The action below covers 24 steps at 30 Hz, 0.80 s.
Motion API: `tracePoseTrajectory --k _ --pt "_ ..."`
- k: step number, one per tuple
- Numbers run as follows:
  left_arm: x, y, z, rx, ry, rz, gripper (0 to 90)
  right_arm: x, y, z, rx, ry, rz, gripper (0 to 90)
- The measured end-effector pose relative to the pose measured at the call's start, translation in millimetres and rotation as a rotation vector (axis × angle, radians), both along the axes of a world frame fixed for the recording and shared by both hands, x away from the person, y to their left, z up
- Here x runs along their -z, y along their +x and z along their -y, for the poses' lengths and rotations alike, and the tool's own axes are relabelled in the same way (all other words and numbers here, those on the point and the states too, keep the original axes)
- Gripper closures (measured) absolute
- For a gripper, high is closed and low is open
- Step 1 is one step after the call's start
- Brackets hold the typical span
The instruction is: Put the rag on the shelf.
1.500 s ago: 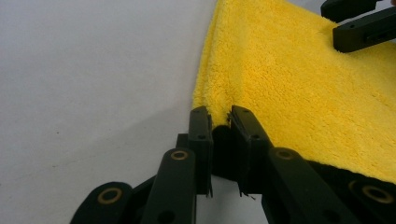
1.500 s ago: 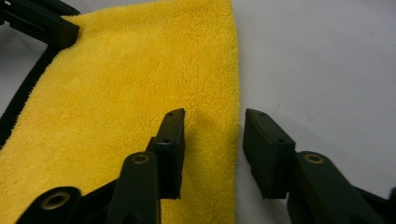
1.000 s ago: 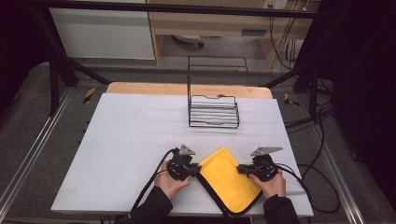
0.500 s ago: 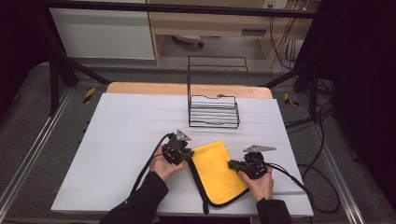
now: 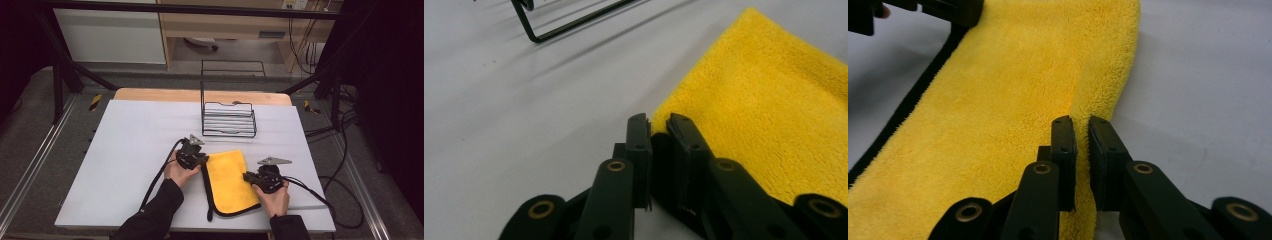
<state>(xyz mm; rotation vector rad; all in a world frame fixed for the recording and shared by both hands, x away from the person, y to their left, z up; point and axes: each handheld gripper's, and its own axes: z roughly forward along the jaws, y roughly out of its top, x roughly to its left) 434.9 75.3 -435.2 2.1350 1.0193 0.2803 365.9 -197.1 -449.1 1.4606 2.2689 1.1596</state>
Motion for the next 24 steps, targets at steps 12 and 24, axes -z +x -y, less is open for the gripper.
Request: tracePoseTrajectory --k 12,24 --pt "-7.0 -31.1 -30.4 0.016 -0.077 0.069 35.3 -10.7 37.4 7.3 -0.049 0.018 0.111 49.9" --pt "-2.0 -38.6 -41.8 0.02 -0.088 0.057 18.3 5.4 79.5 -4.9 -0.097 0.028 0.008 74.7"
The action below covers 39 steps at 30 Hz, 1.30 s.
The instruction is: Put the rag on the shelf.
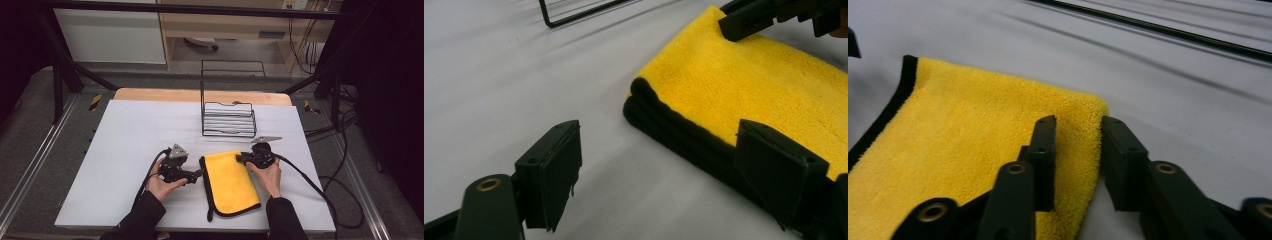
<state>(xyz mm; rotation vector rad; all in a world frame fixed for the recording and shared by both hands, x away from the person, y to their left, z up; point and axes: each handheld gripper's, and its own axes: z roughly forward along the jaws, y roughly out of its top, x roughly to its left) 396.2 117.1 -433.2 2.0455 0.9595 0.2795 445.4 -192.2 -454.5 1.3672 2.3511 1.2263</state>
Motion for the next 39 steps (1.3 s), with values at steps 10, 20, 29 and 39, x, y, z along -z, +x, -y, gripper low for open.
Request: tracePoseTrajectory --k 10,20,29,39 --pt "-1.7 11.7 1.9 -0.048 -0.074 0.006 15.8 -10.0 -11.6 5.5 0.076 -0.049 0.028 85.3" --pt "2.0 33.2 26.8 -0.083 -0.074 -0.014 20.8 -11.6 -23.9 20.5 0.114 -0.037 0.073 66.6" --pt "16.7 44.0 36.2 -0.083 -0.042 -0.085 44.0 -12.4 -31.8 38.1 0.08 0.003 0.09 44.3" --pt "18.5 43.3 45.1 -0.072 -0.051 -0.126 60.4 -7.2 -17.6 27.6 0.083 0.021 0.076 42.2"
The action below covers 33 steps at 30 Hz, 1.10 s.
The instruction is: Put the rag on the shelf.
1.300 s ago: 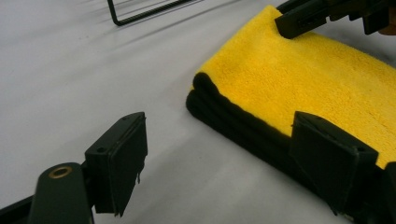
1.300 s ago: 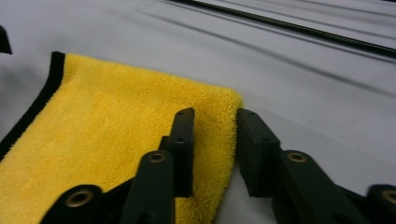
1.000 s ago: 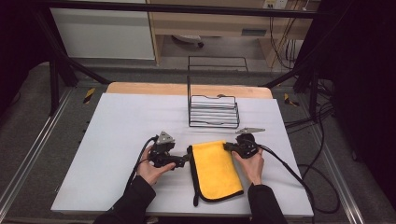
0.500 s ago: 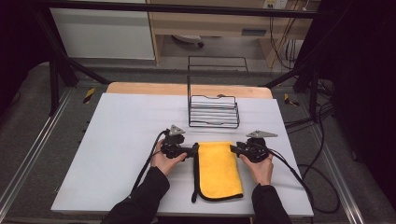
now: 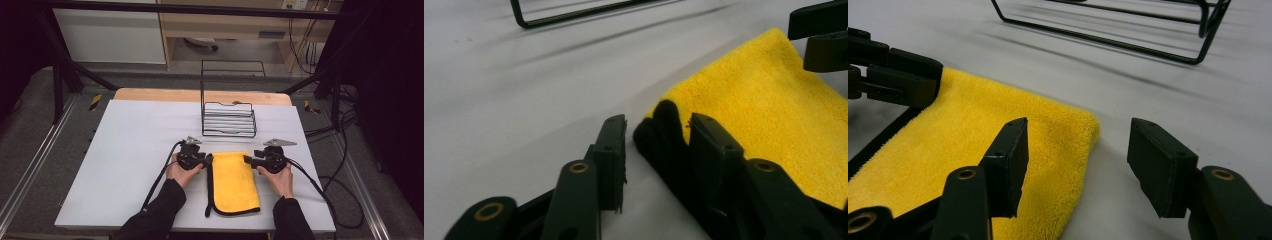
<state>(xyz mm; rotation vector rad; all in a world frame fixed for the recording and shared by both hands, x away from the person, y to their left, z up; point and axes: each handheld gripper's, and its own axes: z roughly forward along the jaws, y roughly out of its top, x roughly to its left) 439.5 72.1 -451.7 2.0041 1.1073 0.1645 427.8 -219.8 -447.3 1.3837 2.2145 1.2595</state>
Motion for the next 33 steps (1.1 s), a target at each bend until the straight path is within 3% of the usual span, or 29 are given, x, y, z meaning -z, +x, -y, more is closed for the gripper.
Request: tracePoseTrajectory --k 4,7,20,27,33 --pt "0.0 -0.3 4.4 -0.003 0.019 -0.002 64.2 2.8 4.4 -3.6 -0.009 -0.022 -0.01 45.0" --pt "0.3 0.8 3.1 -0.003 0.011 -0.015 66.9 6.0 7.3 -3.8 -0.007 -0.038 -0.043 52.6" --pt "0.4 0.5 5.6 -0.004 0.002 -0.031 75.8 6.1 12.7 -7.8 -0.048 -0.009 -0.131 77.4" --pt "-1.5 -0.5 5.0 0.001 -0.001 -0.03 78.3 4.6 10.6 -8.3 -0.039 -0.006 -0.116 83.1" --pt "-11.2 -5.5 1.5 0.011 -0.012 0.012 78.9 -2.1 5.7 -8.1 -0.032 -0.002 -0.089 83.3"
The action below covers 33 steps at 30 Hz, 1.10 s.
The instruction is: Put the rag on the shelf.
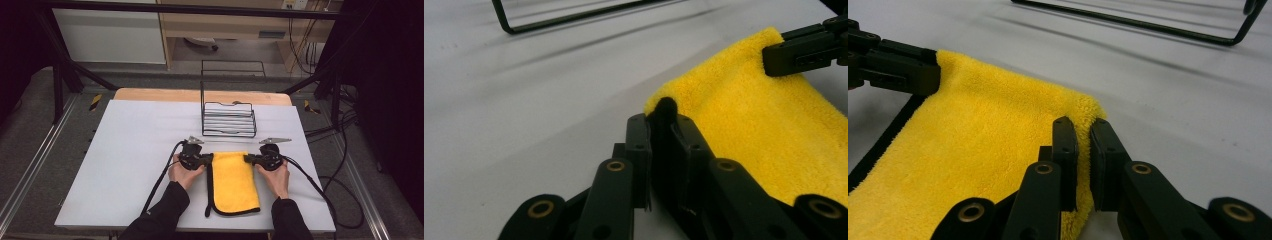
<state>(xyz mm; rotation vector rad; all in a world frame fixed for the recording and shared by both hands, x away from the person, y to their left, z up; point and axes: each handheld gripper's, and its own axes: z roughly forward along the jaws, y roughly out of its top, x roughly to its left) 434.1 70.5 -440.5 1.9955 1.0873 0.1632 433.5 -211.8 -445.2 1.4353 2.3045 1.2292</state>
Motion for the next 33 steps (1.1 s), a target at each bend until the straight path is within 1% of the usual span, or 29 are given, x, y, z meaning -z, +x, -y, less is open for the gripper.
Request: tracePoseTrajectory --k 5,7,8,9,14,16,17,18,19,22,24,27,28,29,30,33 --pt "-8.5 -5.2 -2.5 0.008 -0.021 0.034 79.0 -10.3 -7.3 -0.4 -0.002 0.007 0.052 83.2" --pt "-11.1 -7.3 -3.0 0.015 -0.024 0.049 79.1 -12.0 -8.8 0.1 -0.004 0.009 0.055 83.2" --pt "-12.6 -8.3 -3.4 0.019 -0.022 0.057 79.1 -14.9 -11.7 0.4 -0.003 0.015 0.069 83.2" --pt "-13.8 -9.3 -3.9 0.023 -0.024 0.063 79.1 -14.9 -11.7 0.4 -0.003 0.015 0.069 83.2" --pt "-20.8 -13.8 -6.3 0.037 -0.041 0.091 79.1 -22.9 -17.7 2.8 -0.002 0.043 0.098 83.2" --pt "-24.3 -15.6 -6.6 0.042 -0.039 0.105 79.1 -25.9 -19.7 3.4 -0.002 0.047 0.109 83.2" --pt "-26.2 -16.6 -6.4 0.042 -0.037 0.113 79.1 -29.4 -21.9 2.7 -0.004 0.045 0.129 83.2" --pt "-28.2 -17.4 -6.5 0.046 -0.035 0.119 79.1 -29.4 -21.9 2.7 -0.004 0.045 0.129 83.2" --pt "-30.2 -18.1 -6.7 0.047 -0.036 0.126 79.1 -32.8 -24.0 2.8 -0.004 0.051 0.138 83.2" --pt "-37.1 -20.1 -7.5 0.049 -0.049 0.148 79.1 -35.9 -25.6 3.4 -0.002 0.058 0.153 83.3" --pt "-40.5 -21.0 -7.5 0.05 -0.049 0.157 79.1 -40.7 -28.1 4.3 0.0 0.063 0.171 83.3" --pt "-45.1 -22.6 -7.4 0.05 -0.048 0.176 79.1 -43.7 -29.6 4.4 0.0 0.065 0.182 83.3" --pt "-46.2 -23.2 -7.3 0.047 -0.054 0.179 79.1 -45.4 -30.6 4.4 0.002 0.068 0.184 83.3" --pt "-47.5 -23.4 -7.9 0.049 -0.056 0.183 79.1 -48.7 -32.3 4.7 0.0 0.073 0.196 83.3" --pt "-48.8 -23.6 -8.8 0.051 -0.054 0.189 79.1 -48.7 -32.3 4.7 0.0 0.073 0.196 83.3" --pt "-53.3 -25.4 -9.3 0.051 -0.064 0.202 79.1 -53.6 -34.8 4.6 0.001 0.078 0.215 83.3"
